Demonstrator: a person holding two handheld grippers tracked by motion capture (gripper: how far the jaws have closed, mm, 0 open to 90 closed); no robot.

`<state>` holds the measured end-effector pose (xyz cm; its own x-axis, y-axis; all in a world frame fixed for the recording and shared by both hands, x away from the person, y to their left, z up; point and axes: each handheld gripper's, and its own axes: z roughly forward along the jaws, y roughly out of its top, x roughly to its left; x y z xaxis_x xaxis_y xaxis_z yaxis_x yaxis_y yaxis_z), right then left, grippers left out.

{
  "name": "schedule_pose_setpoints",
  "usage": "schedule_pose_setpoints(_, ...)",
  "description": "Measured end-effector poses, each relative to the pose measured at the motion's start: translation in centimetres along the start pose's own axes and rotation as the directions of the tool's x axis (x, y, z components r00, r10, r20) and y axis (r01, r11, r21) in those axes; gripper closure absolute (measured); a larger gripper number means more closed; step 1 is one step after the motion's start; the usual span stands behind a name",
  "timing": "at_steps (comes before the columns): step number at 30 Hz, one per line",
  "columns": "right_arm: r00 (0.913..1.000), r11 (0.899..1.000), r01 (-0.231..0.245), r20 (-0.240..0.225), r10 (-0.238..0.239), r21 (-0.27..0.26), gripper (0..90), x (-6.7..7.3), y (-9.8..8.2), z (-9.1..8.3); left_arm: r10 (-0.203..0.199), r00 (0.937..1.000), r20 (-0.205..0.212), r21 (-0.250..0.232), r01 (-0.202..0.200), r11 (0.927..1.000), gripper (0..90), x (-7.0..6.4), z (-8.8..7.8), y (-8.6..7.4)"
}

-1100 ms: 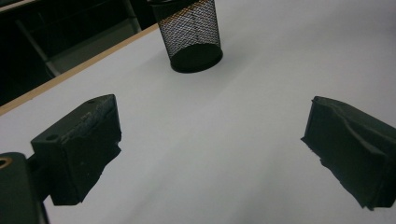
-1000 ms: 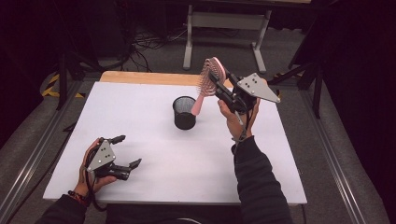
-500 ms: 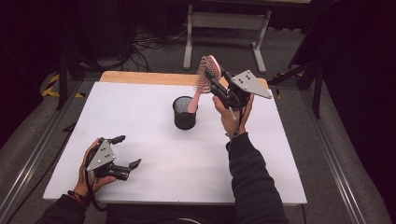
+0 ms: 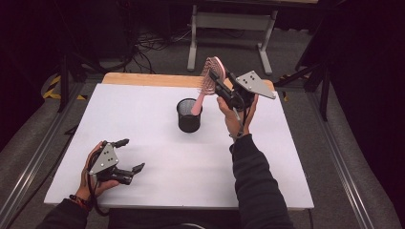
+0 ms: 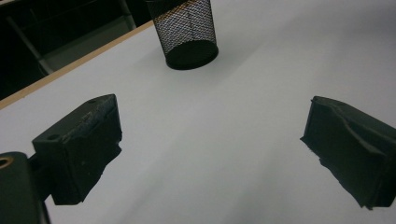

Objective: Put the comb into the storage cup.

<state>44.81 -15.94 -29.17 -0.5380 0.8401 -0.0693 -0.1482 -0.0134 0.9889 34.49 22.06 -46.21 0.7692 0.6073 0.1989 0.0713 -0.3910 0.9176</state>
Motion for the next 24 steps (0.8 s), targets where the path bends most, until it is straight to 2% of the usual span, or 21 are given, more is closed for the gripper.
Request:
schedule_pose_setpoints(11, 0.9998, 1.0, -0.021, 0.001, 0.021, 0.005, 65.0, 0.2, -0.5, 0.8, -0.003, 0.9999, 0.011, 0.001, 0.003, 1.0, 5.1, 0.0, 0.0, 0.0)
schedule_pose_setpoints(12, 1.0, 1.0, -0.009, 0.004, 0.009, 0.009, 65.0, 0.2, -0.5, 0.9, -0.003, 0.9999, 0.011, 0.001, 0.003, 1.0, 5.1, 0.0, 0.0, 0.0)
schedule_pose_setpoints(13, 0.9996, 1.0, -0.027, -0.003, 0.027, 0.005, 65.0, 0.4, -0.5, 1.0, -0.003, 0.9999, 0.013, 0.0, 0.003, 1.0, 5.1, 0.1, 0.0, 0.0)
schedule_pose_setpoints(14, 1.0, 1.0, -0.01, 0.001, 0.01, 0.01, 65.0, 0.3, -0.6, 1.0, -0.002, 0.9999, 0.012, 0.0, 0.002, 1.0, 5.1, 0.1, 0.0, 0.0)
schedule_pose_setpoints(19, 0.9999, 1.0, -0.014, -0.002, 0.014, 0.016, 65.0, 0.4, -0.9, 1.2, 0.003, 0.9999, 0.014, 0.003, -0.003, 1.0, 5.1, 0.1, 0.0, -0.1)
schedule_pose_setpoints(21, 0.9994, 0.999, -0.033, -0.007, 0.033, 0.016, 65.0, 0.5, -0.9, 1.3, 0.004, 0.9999, 0.014, 0.003, -0.004, 1.0, 5.0, 0.1, 0.0, -0.1)
schedule_pose_setpoints(22, 0.9999, 1.0, -0.014, -0.002, 0.014, 0.021, 65.0, 0.4, -1.0, 1.3, 0.004, 0.9999, 0.014, 0.003, -0.004, 1.0, 5.1, 0.0, 0.0, -0.1)
schedule_pose_setpoints(23, 0.9996, 0.999, -0.028, 0.001, 0.028, 0.019, 65.0, 0.5, -1.0, 1.3, 0.004, 0.9999, 0.014, 0.002, -0.004, 1.0, 5.1, 0.0, 0.0, -0.1)
schedule_pose_setpoints(24, 0.9997, 1.0, -0.023, -0.001, 0.023, 0.019, 65.0, 0.4, -1.0, 1.3, 0.004, 0.9999, 0.014, 0.003, -0.004, 1.0, 5.1, 0.0, 0.0, -0.1)
